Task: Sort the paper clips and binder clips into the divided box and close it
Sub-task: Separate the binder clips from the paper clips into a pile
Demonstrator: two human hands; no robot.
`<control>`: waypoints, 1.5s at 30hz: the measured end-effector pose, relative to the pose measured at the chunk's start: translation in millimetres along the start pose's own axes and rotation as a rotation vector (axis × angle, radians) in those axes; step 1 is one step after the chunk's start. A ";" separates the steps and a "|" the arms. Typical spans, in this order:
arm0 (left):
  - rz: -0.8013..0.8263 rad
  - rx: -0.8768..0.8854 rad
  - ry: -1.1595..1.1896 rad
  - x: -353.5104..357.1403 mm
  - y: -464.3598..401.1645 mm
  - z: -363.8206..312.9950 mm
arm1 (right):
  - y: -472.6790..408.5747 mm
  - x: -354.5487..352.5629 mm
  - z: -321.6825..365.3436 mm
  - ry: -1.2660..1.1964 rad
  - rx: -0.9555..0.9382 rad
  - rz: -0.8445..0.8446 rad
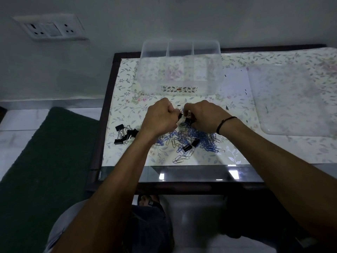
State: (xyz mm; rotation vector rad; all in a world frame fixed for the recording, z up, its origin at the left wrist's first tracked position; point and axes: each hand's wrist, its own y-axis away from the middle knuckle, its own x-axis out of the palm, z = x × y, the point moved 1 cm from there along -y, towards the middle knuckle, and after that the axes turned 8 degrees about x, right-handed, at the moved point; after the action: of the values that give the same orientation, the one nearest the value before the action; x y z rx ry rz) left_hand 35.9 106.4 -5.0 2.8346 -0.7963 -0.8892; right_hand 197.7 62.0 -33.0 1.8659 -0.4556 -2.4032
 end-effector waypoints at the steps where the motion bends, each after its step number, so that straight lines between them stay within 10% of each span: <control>1: -0.003 -0.043 0.076 -0.3 -0.2 0.1 | -0.4 0.5 0.3 0.006 -0.007 0.016; 7: 0.010 -0.192 0.398 -1.8 -5.0 1.9 | -0.9 -1.7 1.4 0.014 -0.051 0.033; 19: 0.088 -0.201 0.328 2.3 -1.3 1.1 | 3.0 -28.4 -2.6 -0.205 0.021 -0.011; 33: 0.068 -0.239 0.492 0.0 -0.6 -0.8 | 6.8 -34.6 -0.4 -1.212 0.384 0.322; 45: 0.092 -0.244 0.542 -0.8 -1.1 -0.8 | 7.6 -32.7 4.3 -1.186 0.426 0.313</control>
State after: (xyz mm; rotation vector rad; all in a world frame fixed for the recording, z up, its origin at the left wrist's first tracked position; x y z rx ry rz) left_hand 36.2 107.7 -4.2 2.5967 -0.6769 -0.1645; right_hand 201.3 63.2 0.7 0.1206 -1.2404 -3.0192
